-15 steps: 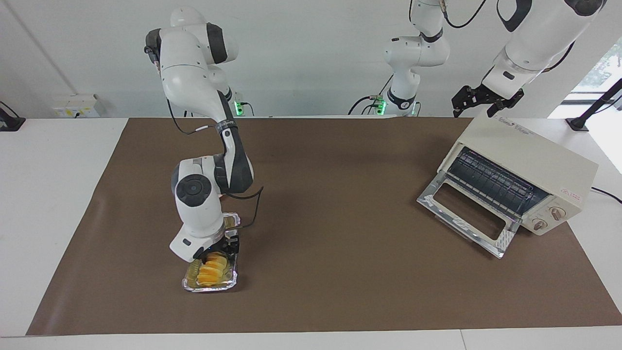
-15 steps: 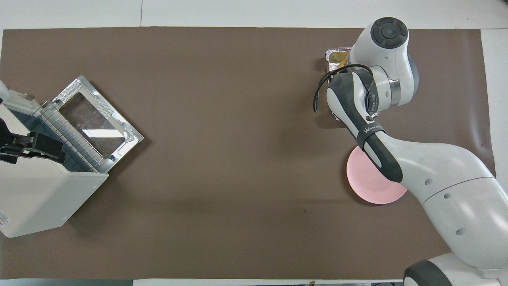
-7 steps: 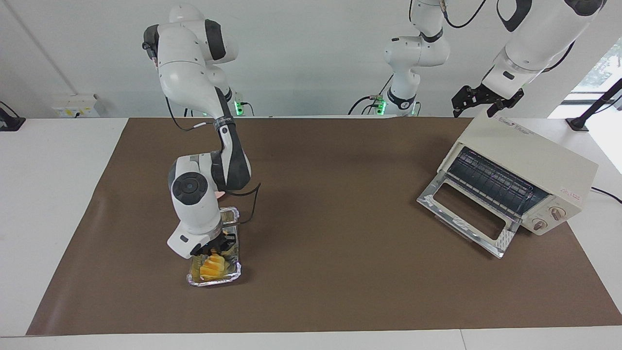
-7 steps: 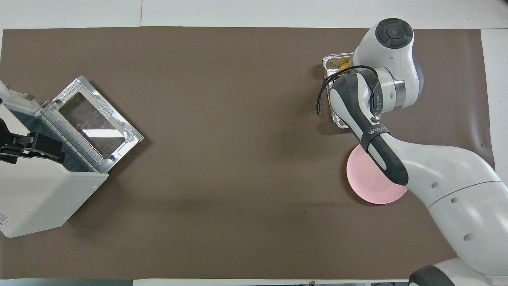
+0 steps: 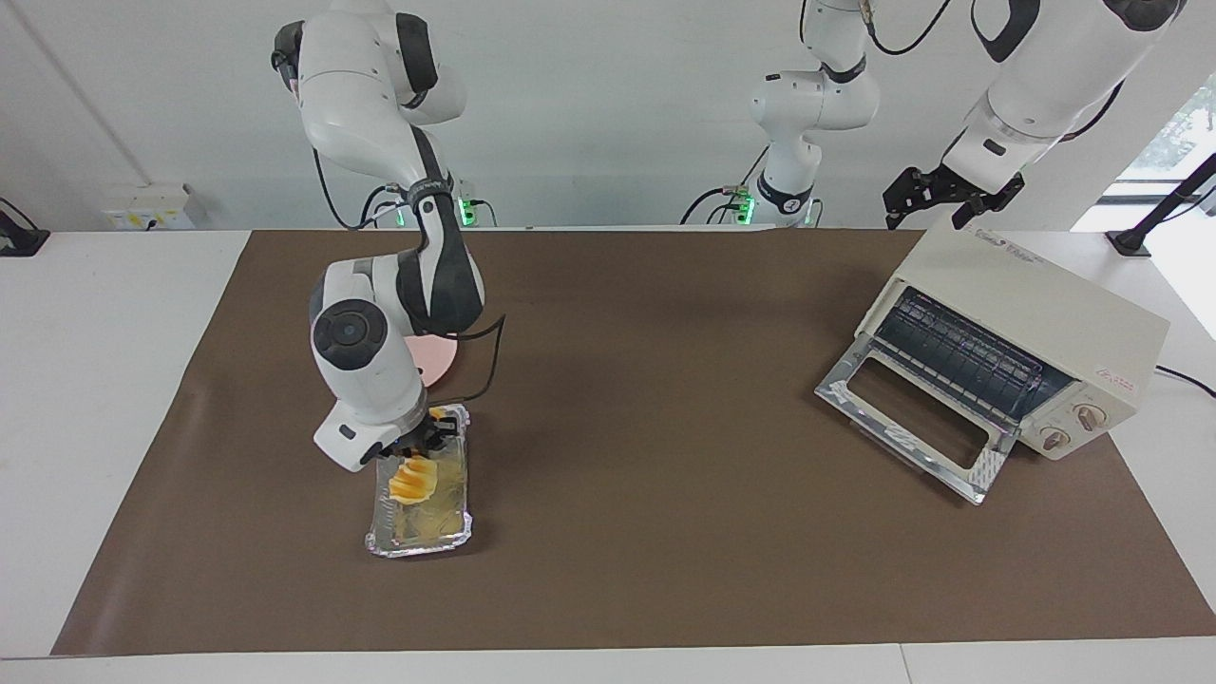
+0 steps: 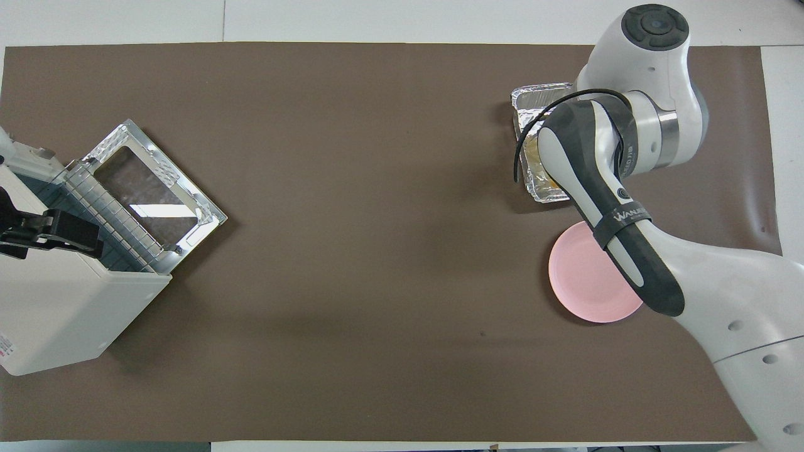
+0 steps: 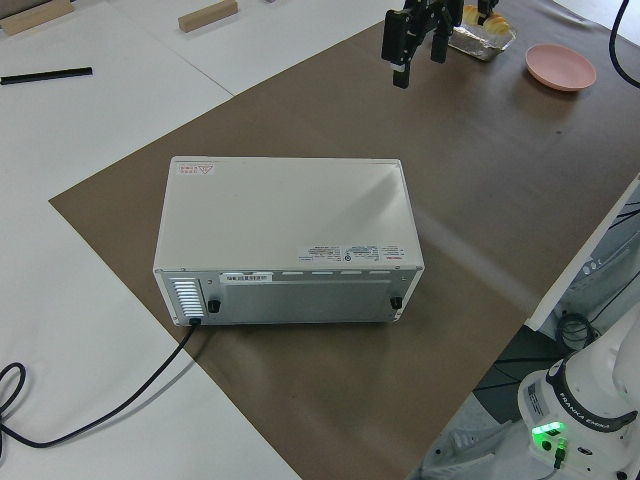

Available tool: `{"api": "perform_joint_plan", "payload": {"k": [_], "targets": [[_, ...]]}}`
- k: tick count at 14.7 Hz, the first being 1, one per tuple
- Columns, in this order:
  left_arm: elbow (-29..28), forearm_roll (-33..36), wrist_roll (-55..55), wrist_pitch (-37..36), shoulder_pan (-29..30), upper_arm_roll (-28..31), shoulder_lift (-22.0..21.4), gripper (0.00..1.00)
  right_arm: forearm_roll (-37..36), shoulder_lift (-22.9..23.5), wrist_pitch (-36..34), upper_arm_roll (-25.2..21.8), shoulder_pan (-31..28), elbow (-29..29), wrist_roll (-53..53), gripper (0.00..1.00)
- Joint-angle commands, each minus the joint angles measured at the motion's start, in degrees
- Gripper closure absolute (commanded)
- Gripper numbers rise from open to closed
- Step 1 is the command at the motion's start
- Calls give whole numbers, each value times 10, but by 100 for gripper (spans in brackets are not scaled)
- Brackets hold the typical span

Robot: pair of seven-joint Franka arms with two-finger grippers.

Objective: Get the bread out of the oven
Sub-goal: 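Move the bread roll onto the pink plate with the right gripper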

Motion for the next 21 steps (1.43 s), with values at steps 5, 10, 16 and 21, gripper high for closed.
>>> {"api": "perform_joint_plan", "payload": {"k": [5,10,16,21], "targets": [[-11,-4,3,8,5,0,-12,0,10,-285,48,5,-15,-356,-87,100],[-11,-4,3,8,5,0,-12,0,11,-406,157,4,-59,-552,-170,100],[-11,-3,3,8,5,0,-12,0,11,-437,313,3,-102,-687,-224,100],[-11,-3,3,8,5,0,-12,0,11,-436,374,3,-111,-734,-249,100]]}}
